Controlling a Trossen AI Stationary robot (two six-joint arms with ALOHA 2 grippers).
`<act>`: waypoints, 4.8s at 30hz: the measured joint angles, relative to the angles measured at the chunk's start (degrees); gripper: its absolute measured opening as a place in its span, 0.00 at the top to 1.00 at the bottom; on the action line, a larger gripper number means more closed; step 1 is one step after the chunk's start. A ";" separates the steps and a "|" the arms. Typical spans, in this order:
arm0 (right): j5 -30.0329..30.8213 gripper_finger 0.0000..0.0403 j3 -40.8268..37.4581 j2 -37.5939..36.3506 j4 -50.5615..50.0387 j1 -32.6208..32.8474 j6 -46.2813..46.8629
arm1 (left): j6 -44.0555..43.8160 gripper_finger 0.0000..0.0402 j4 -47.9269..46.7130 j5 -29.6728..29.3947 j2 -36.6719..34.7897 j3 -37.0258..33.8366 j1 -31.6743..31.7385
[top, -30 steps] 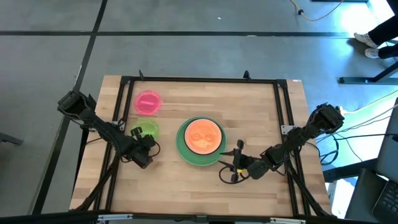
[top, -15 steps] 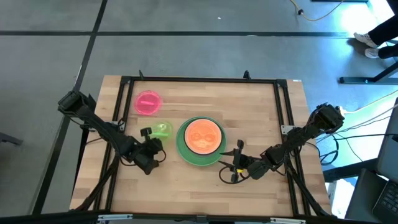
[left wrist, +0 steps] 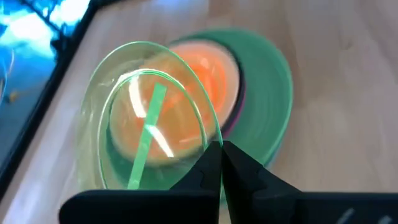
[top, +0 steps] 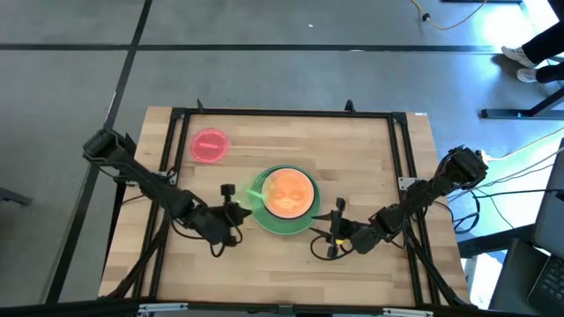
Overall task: Stack plastic plates
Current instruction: Stack the light green plate on top of the orange plate, then stack the pink plate on top of the light green plate
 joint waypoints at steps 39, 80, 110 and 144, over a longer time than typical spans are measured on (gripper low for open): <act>-0.01 0.63 0.01 0.04 -0.11 -0.02 -0.39 | 13.48 0.89 29.84 10.22 18.21 0.00 14.61; 0.00 0.63 0.02 0.04 -0.44 -0.34 -0.35 | -6.99 0.80 -23.94 7.32 -2.18 -3.67 24.90; 0.00 0.63 0.02 0.04 -0.61 -1.14 -0.39 | 0.63 0.80 -17.39 17.47 0.51 -10.14 53.78; -0.02 0.63 0.02 0.04 -1.34 -1.14 -0.17 | 3.67 0.99 -15.59 13.45 9.88 -10.10 57.84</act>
